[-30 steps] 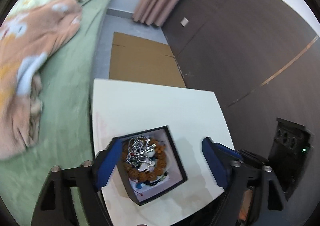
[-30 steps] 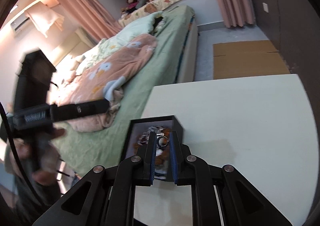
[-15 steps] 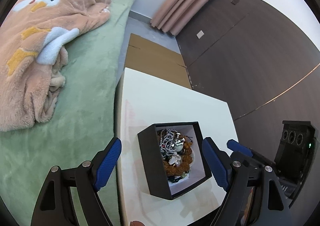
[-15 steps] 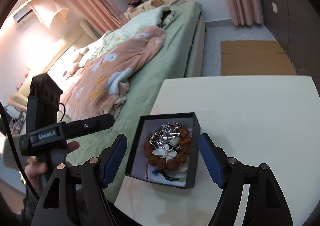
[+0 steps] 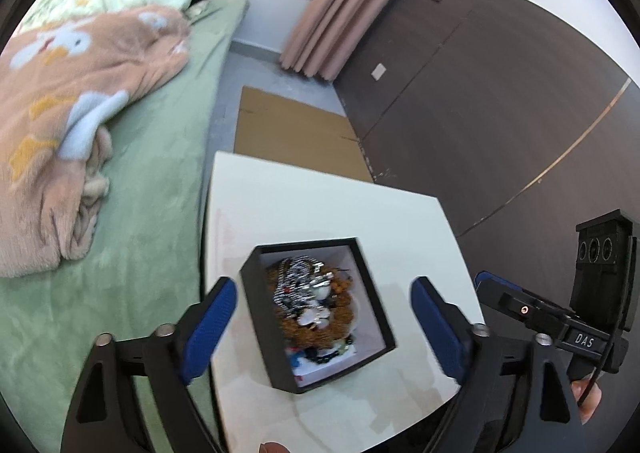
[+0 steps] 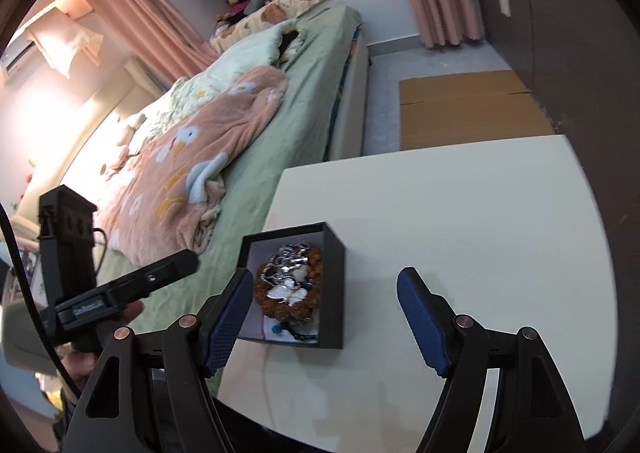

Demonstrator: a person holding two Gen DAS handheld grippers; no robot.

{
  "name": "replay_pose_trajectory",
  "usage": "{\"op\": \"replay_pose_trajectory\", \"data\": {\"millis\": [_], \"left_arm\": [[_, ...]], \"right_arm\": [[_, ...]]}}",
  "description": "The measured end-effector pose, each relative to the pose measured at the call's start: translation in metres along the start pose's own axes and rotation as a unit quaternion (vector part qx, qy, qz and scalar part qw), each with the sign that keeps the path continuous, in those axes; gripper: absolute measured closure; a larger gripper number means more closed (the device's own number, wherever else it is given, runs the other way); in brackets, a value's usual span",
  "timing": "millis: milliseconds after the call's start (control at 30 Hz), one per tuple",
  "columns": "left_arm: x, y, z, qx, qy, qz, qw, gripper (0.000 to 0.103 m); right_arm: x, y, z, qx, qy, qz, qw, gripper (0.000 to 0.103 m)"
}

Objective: Organize jewelry

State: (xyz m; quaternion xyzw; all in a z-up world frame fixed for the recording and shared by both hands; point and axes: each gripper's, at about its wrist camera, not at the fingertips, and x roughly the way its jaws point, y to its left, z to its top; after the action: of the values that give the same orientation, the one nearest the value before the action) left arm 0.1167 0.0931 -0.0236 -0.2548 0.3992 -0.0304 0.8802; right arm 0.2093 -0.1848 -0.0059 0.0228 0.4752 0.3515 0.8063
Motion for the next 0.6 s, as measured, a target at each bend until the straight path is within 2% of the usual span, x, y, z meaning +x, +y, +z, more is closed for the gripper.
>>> {"op": "replay_pose_trajectory", "data": {"millis": [133, 200, 233, 267, 333, 433, 600], "left_arm": [[-0.006, -0.018, -0.003, 0.027, -0.024, 0.006, 0.9993, 0.004], [-0.007, -0.027, -0.008, 0.042, -0.032, 0.012, 0.9985, 0.002], [-0.008, -0.033, -0.012, 0.052, -0.034, 0.017, 0.9979, 0.002], [-0.009, -0.037, -0.015, 0.061, -0.036, 0.022, 0.9973, 0.002], [-0.013, -0.049, -0.023, 0.086, -0.045, 0.030, 0.9948, 0.002], [-0.022, -0.067, -0.035, 0.128, -0.058, 0.055, 0.9886, 0.002], [-0.043, -0.086, -0.049, 0.169, -0.071, 0.063, 0.9811, 0.002]], "right_arm": [[-0.016, -0.001, -0.005, -0.010, 0.003, -0.026, 1.000, 0.028], [-0.025, -0.003, -0.008, -0.012, 0.000, -0.035, 0.999, 0.020], [-0.032, -0.004, -0.010, -0.014, -0.006, -0.040, 0.999, 0.011], [-0.037, -0.005, -0.013, -0.015, -0.011, -0.047, 0.999, 0.007], [-0.048, -0.009, -0.021, -0.012, -0.017, -0.055, 0.998, 0.006], [-0.062, -0.016, -0.033, -0.003, -0.026, -0.068, 0.997, 0.000], [-0.090, -0.021, -0.051, 0.008, -0.046, -0.083, 0.995, 0.000]]}}
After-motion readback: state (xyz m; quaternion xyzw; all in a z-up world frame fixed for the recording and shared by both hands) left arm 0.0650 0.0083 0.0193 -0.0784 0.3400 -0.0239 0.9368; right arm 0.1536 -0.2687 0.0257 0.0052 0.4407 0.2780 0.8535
